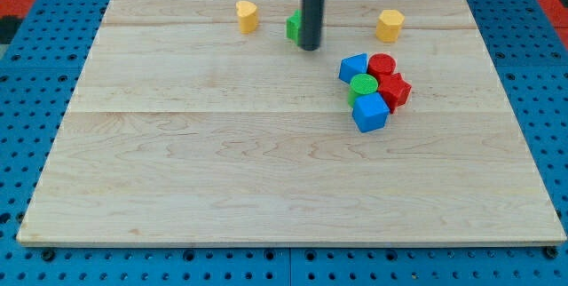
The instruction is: Push the yellow hexagon into blue triangle
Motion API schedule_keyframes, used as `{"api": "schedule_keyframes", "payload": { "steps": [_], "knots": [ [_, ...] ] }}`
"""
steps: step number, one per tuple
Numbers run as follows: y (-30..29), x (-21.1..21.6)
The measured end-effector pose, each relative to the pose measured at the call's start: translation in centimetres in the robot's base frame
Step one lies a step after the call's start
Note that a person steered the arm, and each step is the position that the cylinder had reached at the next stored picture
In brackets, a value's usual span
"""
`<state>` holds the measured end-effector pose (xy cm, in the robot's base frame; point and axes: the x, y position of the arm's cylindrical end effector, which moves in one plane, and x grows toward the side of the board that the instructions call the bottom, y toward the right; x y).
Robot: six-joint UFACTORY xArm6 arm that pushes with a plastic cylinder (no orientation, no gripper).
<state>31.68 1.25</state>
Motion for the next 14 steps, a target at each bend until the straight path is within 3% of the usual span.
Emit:
{"api": "schedule_keyframes", "payload": {
  "steps": [2, 3, 4, 5, 8, 9, 11, 14],
  "knots": [
    [10.5, -3.0],
    [14.0, -7.2],
    [14.0, -9.8],
    [19.3, -9.4],
    [12.4, -1.9],
    [15.6, -0.6],
    [9.7, 0.4],
    [6.2, 2.6]
  ]
}}
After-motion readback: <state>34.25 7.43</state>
